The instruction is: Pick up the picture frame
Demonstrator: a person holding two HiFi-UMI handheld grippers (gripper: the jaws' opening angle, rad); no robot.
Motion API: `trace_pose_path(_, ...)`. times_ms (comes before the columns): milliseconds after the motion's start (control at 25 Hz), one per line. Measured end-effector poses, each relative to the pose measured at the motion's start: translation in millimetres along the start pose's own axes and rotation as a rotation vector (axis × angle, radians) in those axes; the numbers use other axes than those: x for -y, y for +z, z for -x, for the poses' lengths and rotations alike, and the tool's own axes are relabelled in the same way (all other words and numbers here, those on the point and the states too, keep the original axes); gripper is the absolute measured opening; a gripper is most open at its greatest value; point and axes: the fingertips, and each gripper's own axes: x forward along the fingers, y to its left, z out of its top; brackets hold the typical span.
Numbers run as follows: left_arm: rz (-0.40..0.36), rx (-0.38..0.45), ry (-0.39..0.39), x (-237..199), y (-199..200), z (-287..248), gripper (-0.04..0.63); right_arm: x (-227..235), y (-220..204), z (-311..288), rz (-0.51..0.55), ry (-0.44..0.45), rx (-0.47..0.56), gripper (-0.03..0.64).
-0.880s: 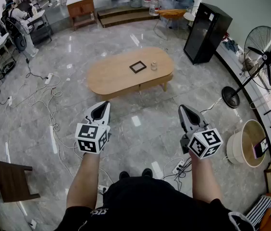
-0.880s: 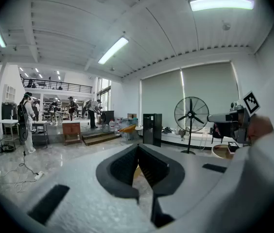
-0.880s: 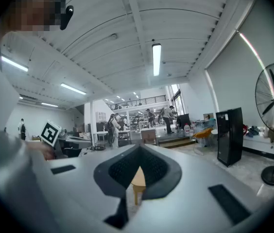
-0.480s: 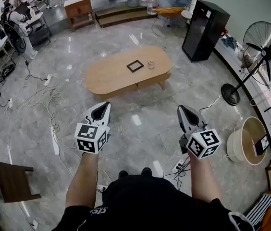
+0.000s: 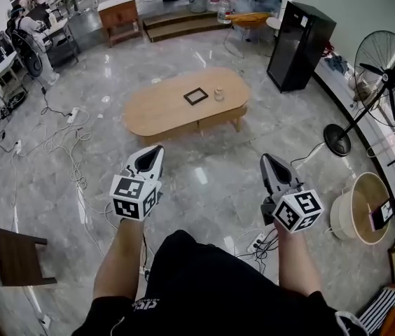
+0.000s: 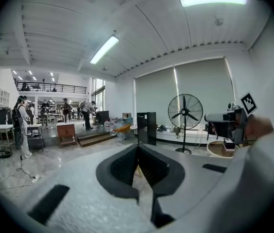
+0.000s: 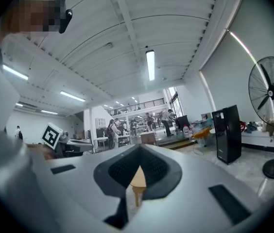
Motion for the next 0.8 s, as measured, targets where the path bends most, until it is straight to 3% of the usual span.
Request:
trace_pose_path(360,0.018,0.001,-0.017,3.5,-8.2,-41.2,0.008,32.4,-10.7,-10.7,-0.008,-0.006,-0.031,0.002)
trace_pose_path(800,0.107,-0.06,-0.042,-70.2,-32.9,-147.4,0.008,82.0,-34.8,-127.7,-0.017,-0.011,-0.136,0.003)
